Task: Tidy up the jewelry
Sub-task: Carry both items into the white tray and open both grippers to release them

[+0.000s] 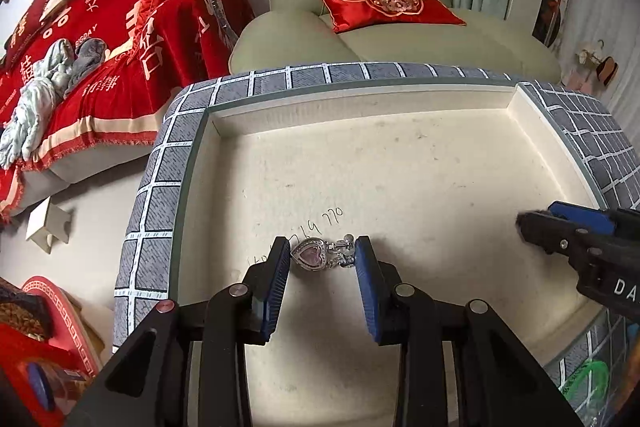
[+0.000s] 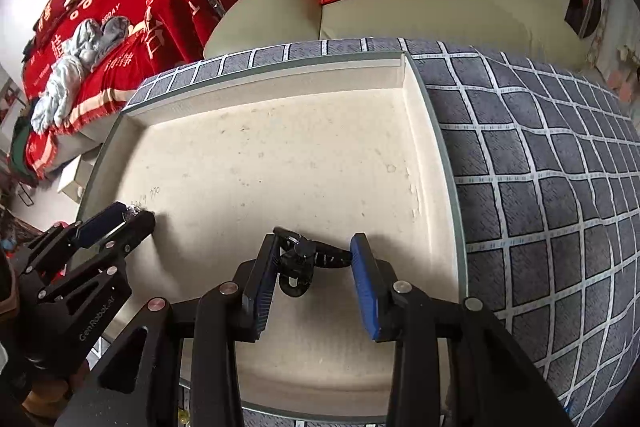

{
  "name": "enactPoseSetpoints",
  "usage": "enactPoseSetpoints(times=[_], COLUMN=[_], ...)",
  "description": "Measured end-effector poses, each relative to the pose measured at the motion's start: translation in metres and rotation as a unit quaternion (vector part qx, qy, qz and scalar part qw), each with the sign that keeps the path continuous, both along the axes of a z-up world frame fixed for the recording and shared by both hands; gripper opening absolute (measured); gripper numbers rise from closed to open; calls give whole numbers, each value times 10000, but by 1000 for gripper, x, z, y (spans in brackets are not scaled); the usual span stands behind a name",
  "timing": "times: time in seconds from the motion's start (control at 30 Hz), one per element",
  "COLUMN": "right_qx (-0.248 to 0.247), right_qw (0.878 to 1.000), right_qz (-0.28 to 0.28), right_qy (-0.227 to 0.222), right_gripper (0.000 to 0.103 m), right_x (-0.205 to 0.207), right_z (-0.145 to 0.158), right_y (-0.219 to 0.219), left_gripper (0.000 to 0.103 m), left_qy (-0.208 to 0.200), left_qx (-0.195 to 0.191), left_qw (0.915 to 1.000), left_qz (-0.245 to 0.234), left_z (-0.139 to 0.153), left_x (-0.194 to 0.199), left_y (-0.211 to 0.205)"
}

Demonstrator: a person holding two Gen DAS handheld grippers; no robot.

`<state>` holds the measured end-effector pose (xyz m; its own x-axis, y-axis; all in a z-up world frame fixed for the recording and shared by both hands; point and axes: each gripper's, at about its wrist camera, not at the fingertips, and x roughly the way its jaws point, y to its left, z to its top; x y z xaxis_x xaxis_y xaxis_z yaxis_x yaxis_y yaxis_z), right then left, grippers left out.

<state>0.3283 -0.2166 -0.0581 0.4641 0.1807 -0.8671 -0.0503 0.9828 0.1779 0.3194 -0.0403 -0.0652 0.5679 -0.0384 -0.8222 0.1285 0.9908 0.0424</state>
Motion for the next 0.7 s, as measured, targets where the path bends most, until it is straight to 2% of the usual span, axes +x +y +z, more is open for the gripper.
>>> enactPoseSetpoints(times=[0.1,0.17,0.33,0.47,0.5,0.53,0.57,0.63,0.7], right_qx=[118,255,700,862,907,957,1002,1115,1213], right_qw=[9999,9996,9971,9954,9949,9944,9939,9925,9913], right_qz=[-27,-67,-188,-264,-274,-283,-290,-321,-369], right_qy=[11,-23,-225,-315,-340,-357,-363,-372,-365], right_gripper=[54,71,81,81,81,82,83,84,87], right_x=[-1,-4,-17,-37,-44,-50,-55,-67,-78], right_z=[1,6,25,39,42,45,47,50,53], right_y=[0,-2,-14,-23,-25,-28,-29,-34,-39], left_gripper=[50,50,50,50,56,88,101,103,103], left_qy=[-2,-20,-21,-139,-159,-183,-243,-511,-496], left_qx=[58,127,146,126,122,130,149,210,245], left_qw=[10000,9999,9999,9998,9998,9997,9995,9983,9984], left_qz=[-2,8,45,83,86,93,124,161,72], left_z=[0,1,3,10,12,14,17,26,31], left_x=[0,-2,-7,-12,-13,-14,-17,-24,-29], left_y=[-2,-4,-2,1,2,2,3,3,0])
